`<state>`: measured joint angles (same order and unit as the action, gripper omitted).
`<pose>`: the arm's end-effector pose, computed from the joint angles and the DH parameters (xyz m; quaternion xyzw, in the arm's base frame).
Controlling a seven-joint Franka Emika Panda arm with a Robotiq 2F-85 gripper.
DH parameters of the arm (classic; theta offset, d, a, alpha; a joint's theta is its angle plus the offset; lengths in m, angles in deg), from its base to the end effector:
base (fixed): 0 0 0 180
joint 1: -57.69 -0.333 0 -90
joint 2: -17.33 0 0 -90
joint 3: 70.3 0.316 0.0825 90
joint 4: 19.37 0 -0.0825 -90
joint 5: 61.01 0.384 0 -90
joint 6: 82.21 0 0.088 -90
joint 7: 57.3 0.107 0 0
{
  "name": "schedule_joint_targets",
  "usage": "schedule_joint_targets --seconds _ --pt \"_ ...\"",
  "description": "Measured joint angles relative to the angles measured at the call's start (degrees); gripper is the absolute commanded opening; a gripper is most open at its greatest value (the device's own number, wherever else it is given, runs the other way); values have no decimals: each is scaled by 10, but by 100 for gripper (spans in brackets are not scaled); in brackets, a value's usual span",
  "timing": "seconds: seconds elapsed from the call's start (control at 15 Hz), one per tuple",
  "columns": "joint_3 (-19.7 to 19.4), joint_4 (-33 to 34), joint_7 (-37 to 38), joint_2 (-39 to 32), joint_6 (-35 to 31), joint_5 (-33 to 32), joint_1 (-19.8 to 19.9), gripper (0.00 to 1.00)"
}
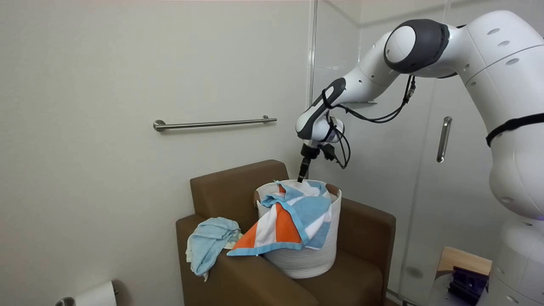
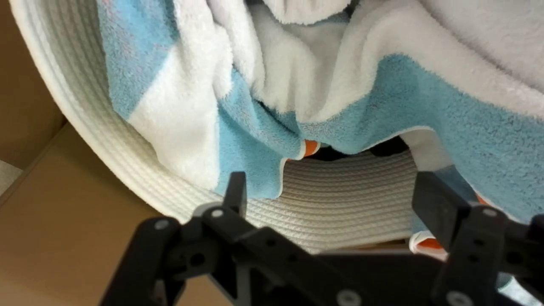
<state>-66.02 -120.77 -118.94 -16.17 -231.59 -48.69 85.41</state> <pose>0.6246 -0.2816 0.2572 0.9605 0.2338 0.1496 0.0213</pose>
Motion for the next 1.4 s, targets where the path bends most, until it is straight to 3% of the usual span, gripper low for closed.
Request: schedule_joint_targets --seconds 0.93,1.4 --pt "2 -193 -67 139 -114 2 6 100" --pt "5 -277 -77 174 -180 1 0 100"
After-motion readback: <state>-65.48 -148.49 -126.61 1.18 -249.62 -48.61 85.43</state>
